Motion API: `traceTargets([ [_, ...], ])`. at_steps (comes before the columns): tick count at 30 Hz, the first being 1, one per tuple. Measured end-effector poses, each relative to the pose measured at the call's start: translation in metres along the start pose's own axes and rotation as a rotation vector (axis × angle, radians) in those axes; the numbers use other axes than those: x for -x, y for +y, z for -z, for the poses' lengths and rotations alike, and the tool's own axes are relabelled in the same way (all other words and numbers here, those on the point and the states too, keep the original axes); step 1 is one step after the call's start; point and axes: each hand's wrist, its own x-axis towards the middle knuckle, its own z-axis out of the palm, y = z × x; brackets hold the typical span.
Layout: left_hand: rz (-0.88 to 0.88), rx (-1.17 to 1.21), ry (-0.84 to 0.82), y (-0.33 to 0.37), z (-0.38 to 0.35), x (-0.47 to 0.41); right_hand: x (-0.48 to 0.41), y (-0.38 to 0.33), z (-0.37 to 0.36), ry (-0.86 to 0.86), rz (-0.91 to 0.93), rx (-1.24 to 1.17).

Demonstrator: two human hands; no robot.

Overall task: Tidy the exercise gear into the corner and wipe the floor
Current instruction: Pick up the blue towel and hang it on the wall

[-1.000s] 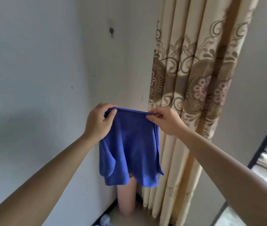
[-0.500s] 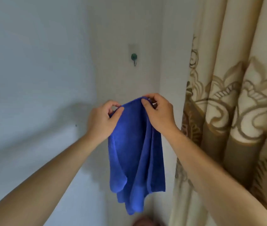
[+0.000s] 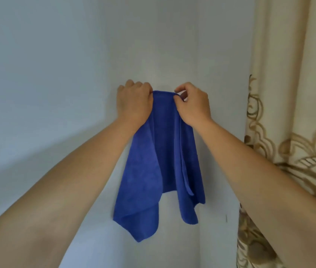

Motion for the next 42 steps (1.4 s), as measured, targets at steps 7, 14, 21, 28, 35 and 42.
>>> traceTargets([
  [7,-0.224,-0.138,-0.032,0.003,-0.039,0.036,0.01,0.047,-0.037,-0.065,-0.01,0.077],
  [14,-0.222,0.016,0.052,0.005,-0.065,0.094,0.085,0.065,-0.058,-0.056,-0.117,-0.178],
  [21,-0.182,0.1,-0.037,-0.008,-0.031,0.122,0.088,0.05,-0.04,-0.086,-0.253,-0.201],
  [28,0.125,-0.05,-0.201,-0.053,0.047,0.215,0.139,0.017,-0.05,-0.058,-0.037,-0.009],
  [35,0.342,-0.462,-0.272,-0.077,0.184,0.286,0.224,-0.039,-0.081,-0.24,0.487,0.024],
  [42,0.567,-0.775,-0.448,-0.047,0.358,0.403,0.36,-0.137,-0.108,-0.424,0.553,-0.325],
])
